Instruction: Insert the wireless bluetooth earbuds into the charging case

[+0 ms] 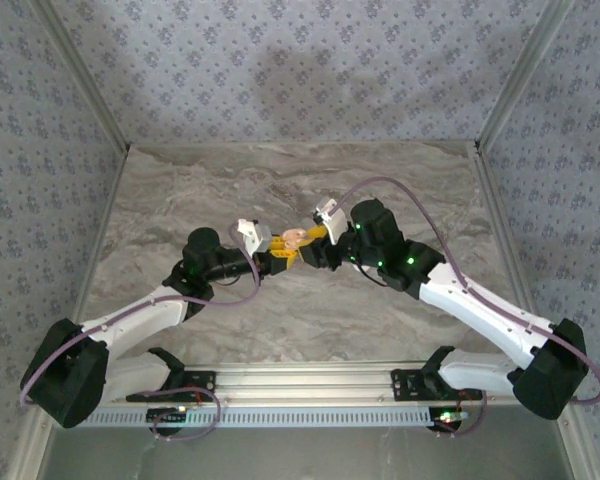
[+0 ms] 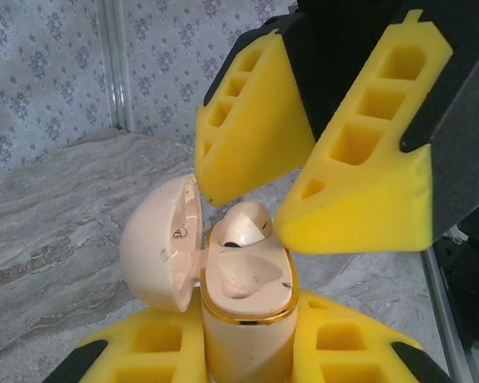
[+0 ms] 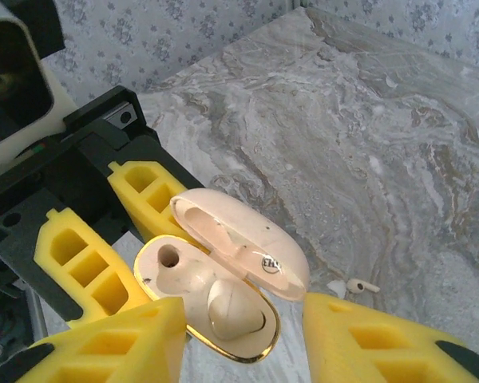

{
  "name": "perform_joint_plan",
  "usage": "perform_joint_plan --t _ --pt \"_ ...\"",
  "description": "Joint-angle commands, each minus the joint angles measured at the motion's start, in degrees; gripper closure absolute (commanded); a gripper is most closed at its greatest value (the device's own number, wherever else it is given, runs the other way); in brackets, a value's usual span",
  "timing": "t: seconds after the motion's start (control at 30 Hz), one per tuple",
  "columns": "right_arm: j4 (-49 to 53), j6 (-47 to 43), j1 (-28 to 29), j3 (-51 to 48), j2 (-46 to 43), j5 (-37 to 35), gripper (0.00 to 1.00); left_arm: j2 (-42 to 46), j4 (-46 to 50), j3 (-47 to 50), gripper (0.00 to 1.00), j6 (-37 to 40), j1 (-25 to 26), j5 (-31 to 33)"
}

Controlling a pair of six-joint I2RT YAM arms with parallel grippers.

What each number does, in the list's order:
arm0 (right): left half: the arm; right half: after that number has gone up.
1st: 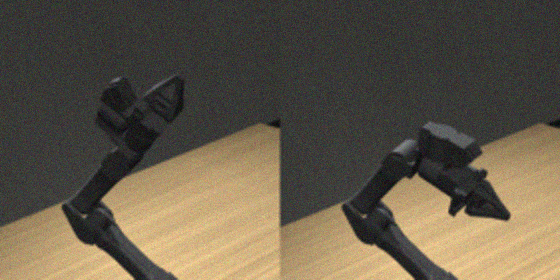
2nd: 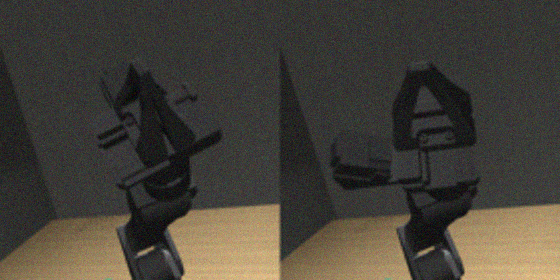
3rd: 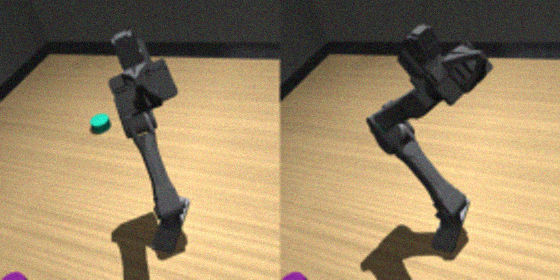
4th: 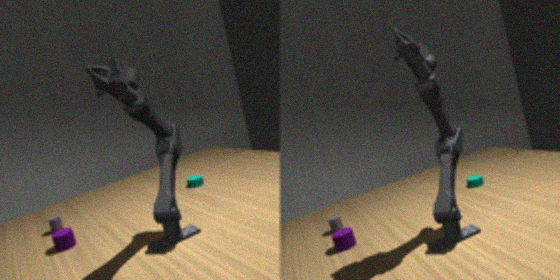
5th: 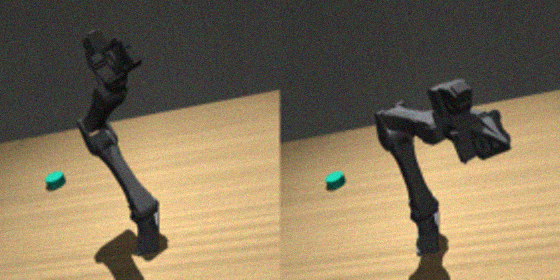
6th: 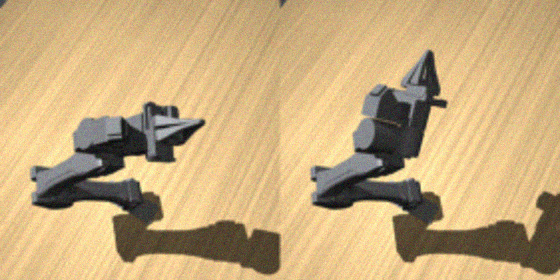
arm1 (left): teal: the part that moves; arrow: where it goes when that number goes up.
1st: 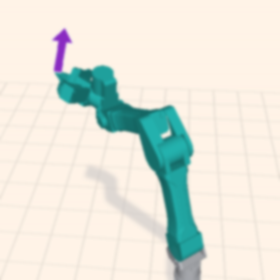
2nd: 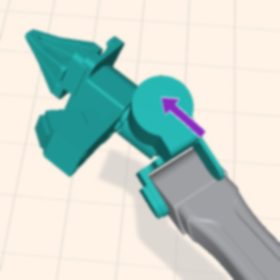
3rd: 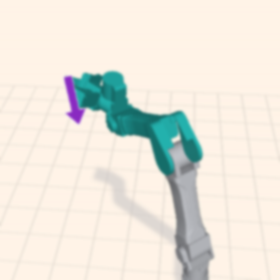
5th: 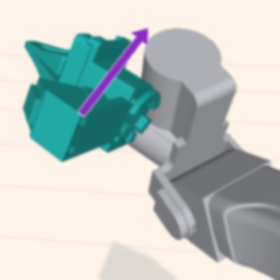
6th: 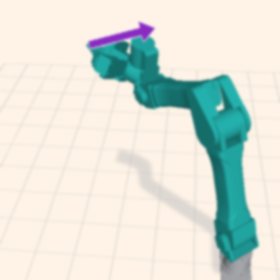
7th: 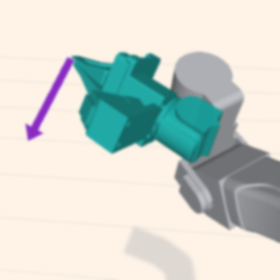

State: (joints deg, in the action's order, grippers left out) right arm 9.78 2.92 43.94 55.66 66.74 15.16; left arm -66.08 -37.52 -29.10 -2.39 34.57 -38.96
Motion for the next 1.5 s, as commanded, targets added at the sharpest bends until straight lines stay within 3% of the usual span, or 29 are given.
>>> perform_joint_plan --t 0.0,0.23,0.43,0.7,0.93,1.07,1.47 --pt "0.6 1.2 -0.6 0.9 -1.7 1.6 0.5 1.3 -2.6 -1.9 0.82 0.6 0.1 0.0" --pt "-2.0 3.7 -1.8 1.1 -3.3 4.9 0.41 0.9 -2.6 -1.6 0.82 0.8 0.1 0.3" --pt "-4.0 9.1 -4.7 1.0 -3.7 9.3 0.39 -0.2 -3.7 0.1 0.83 0.8 -0.1 2.5" --pt "6.4 12.7 -7.1 4.7 2.4 5.4 0.4 0.1 -2.7 3.1 0.83 -1.8 -1.5 9.2" --pt "19.9 16.0 -7.9 15.2 17.6 2.6 0.43 3.6 3.4 6.0 0.83 -6.5 -6.5 16.8" --pt "21.5 13.8 -8.0 20.3 26.5 3.0 0.43 6.1 5.1 8.1 0.83 -10.1 -10.6 19.9" --pt "33.5 3.0 -8.5 45.8 54.6 7.6 0.43 8.7 9.8 8.0 0.82 -12.5 -19.7 21.6"
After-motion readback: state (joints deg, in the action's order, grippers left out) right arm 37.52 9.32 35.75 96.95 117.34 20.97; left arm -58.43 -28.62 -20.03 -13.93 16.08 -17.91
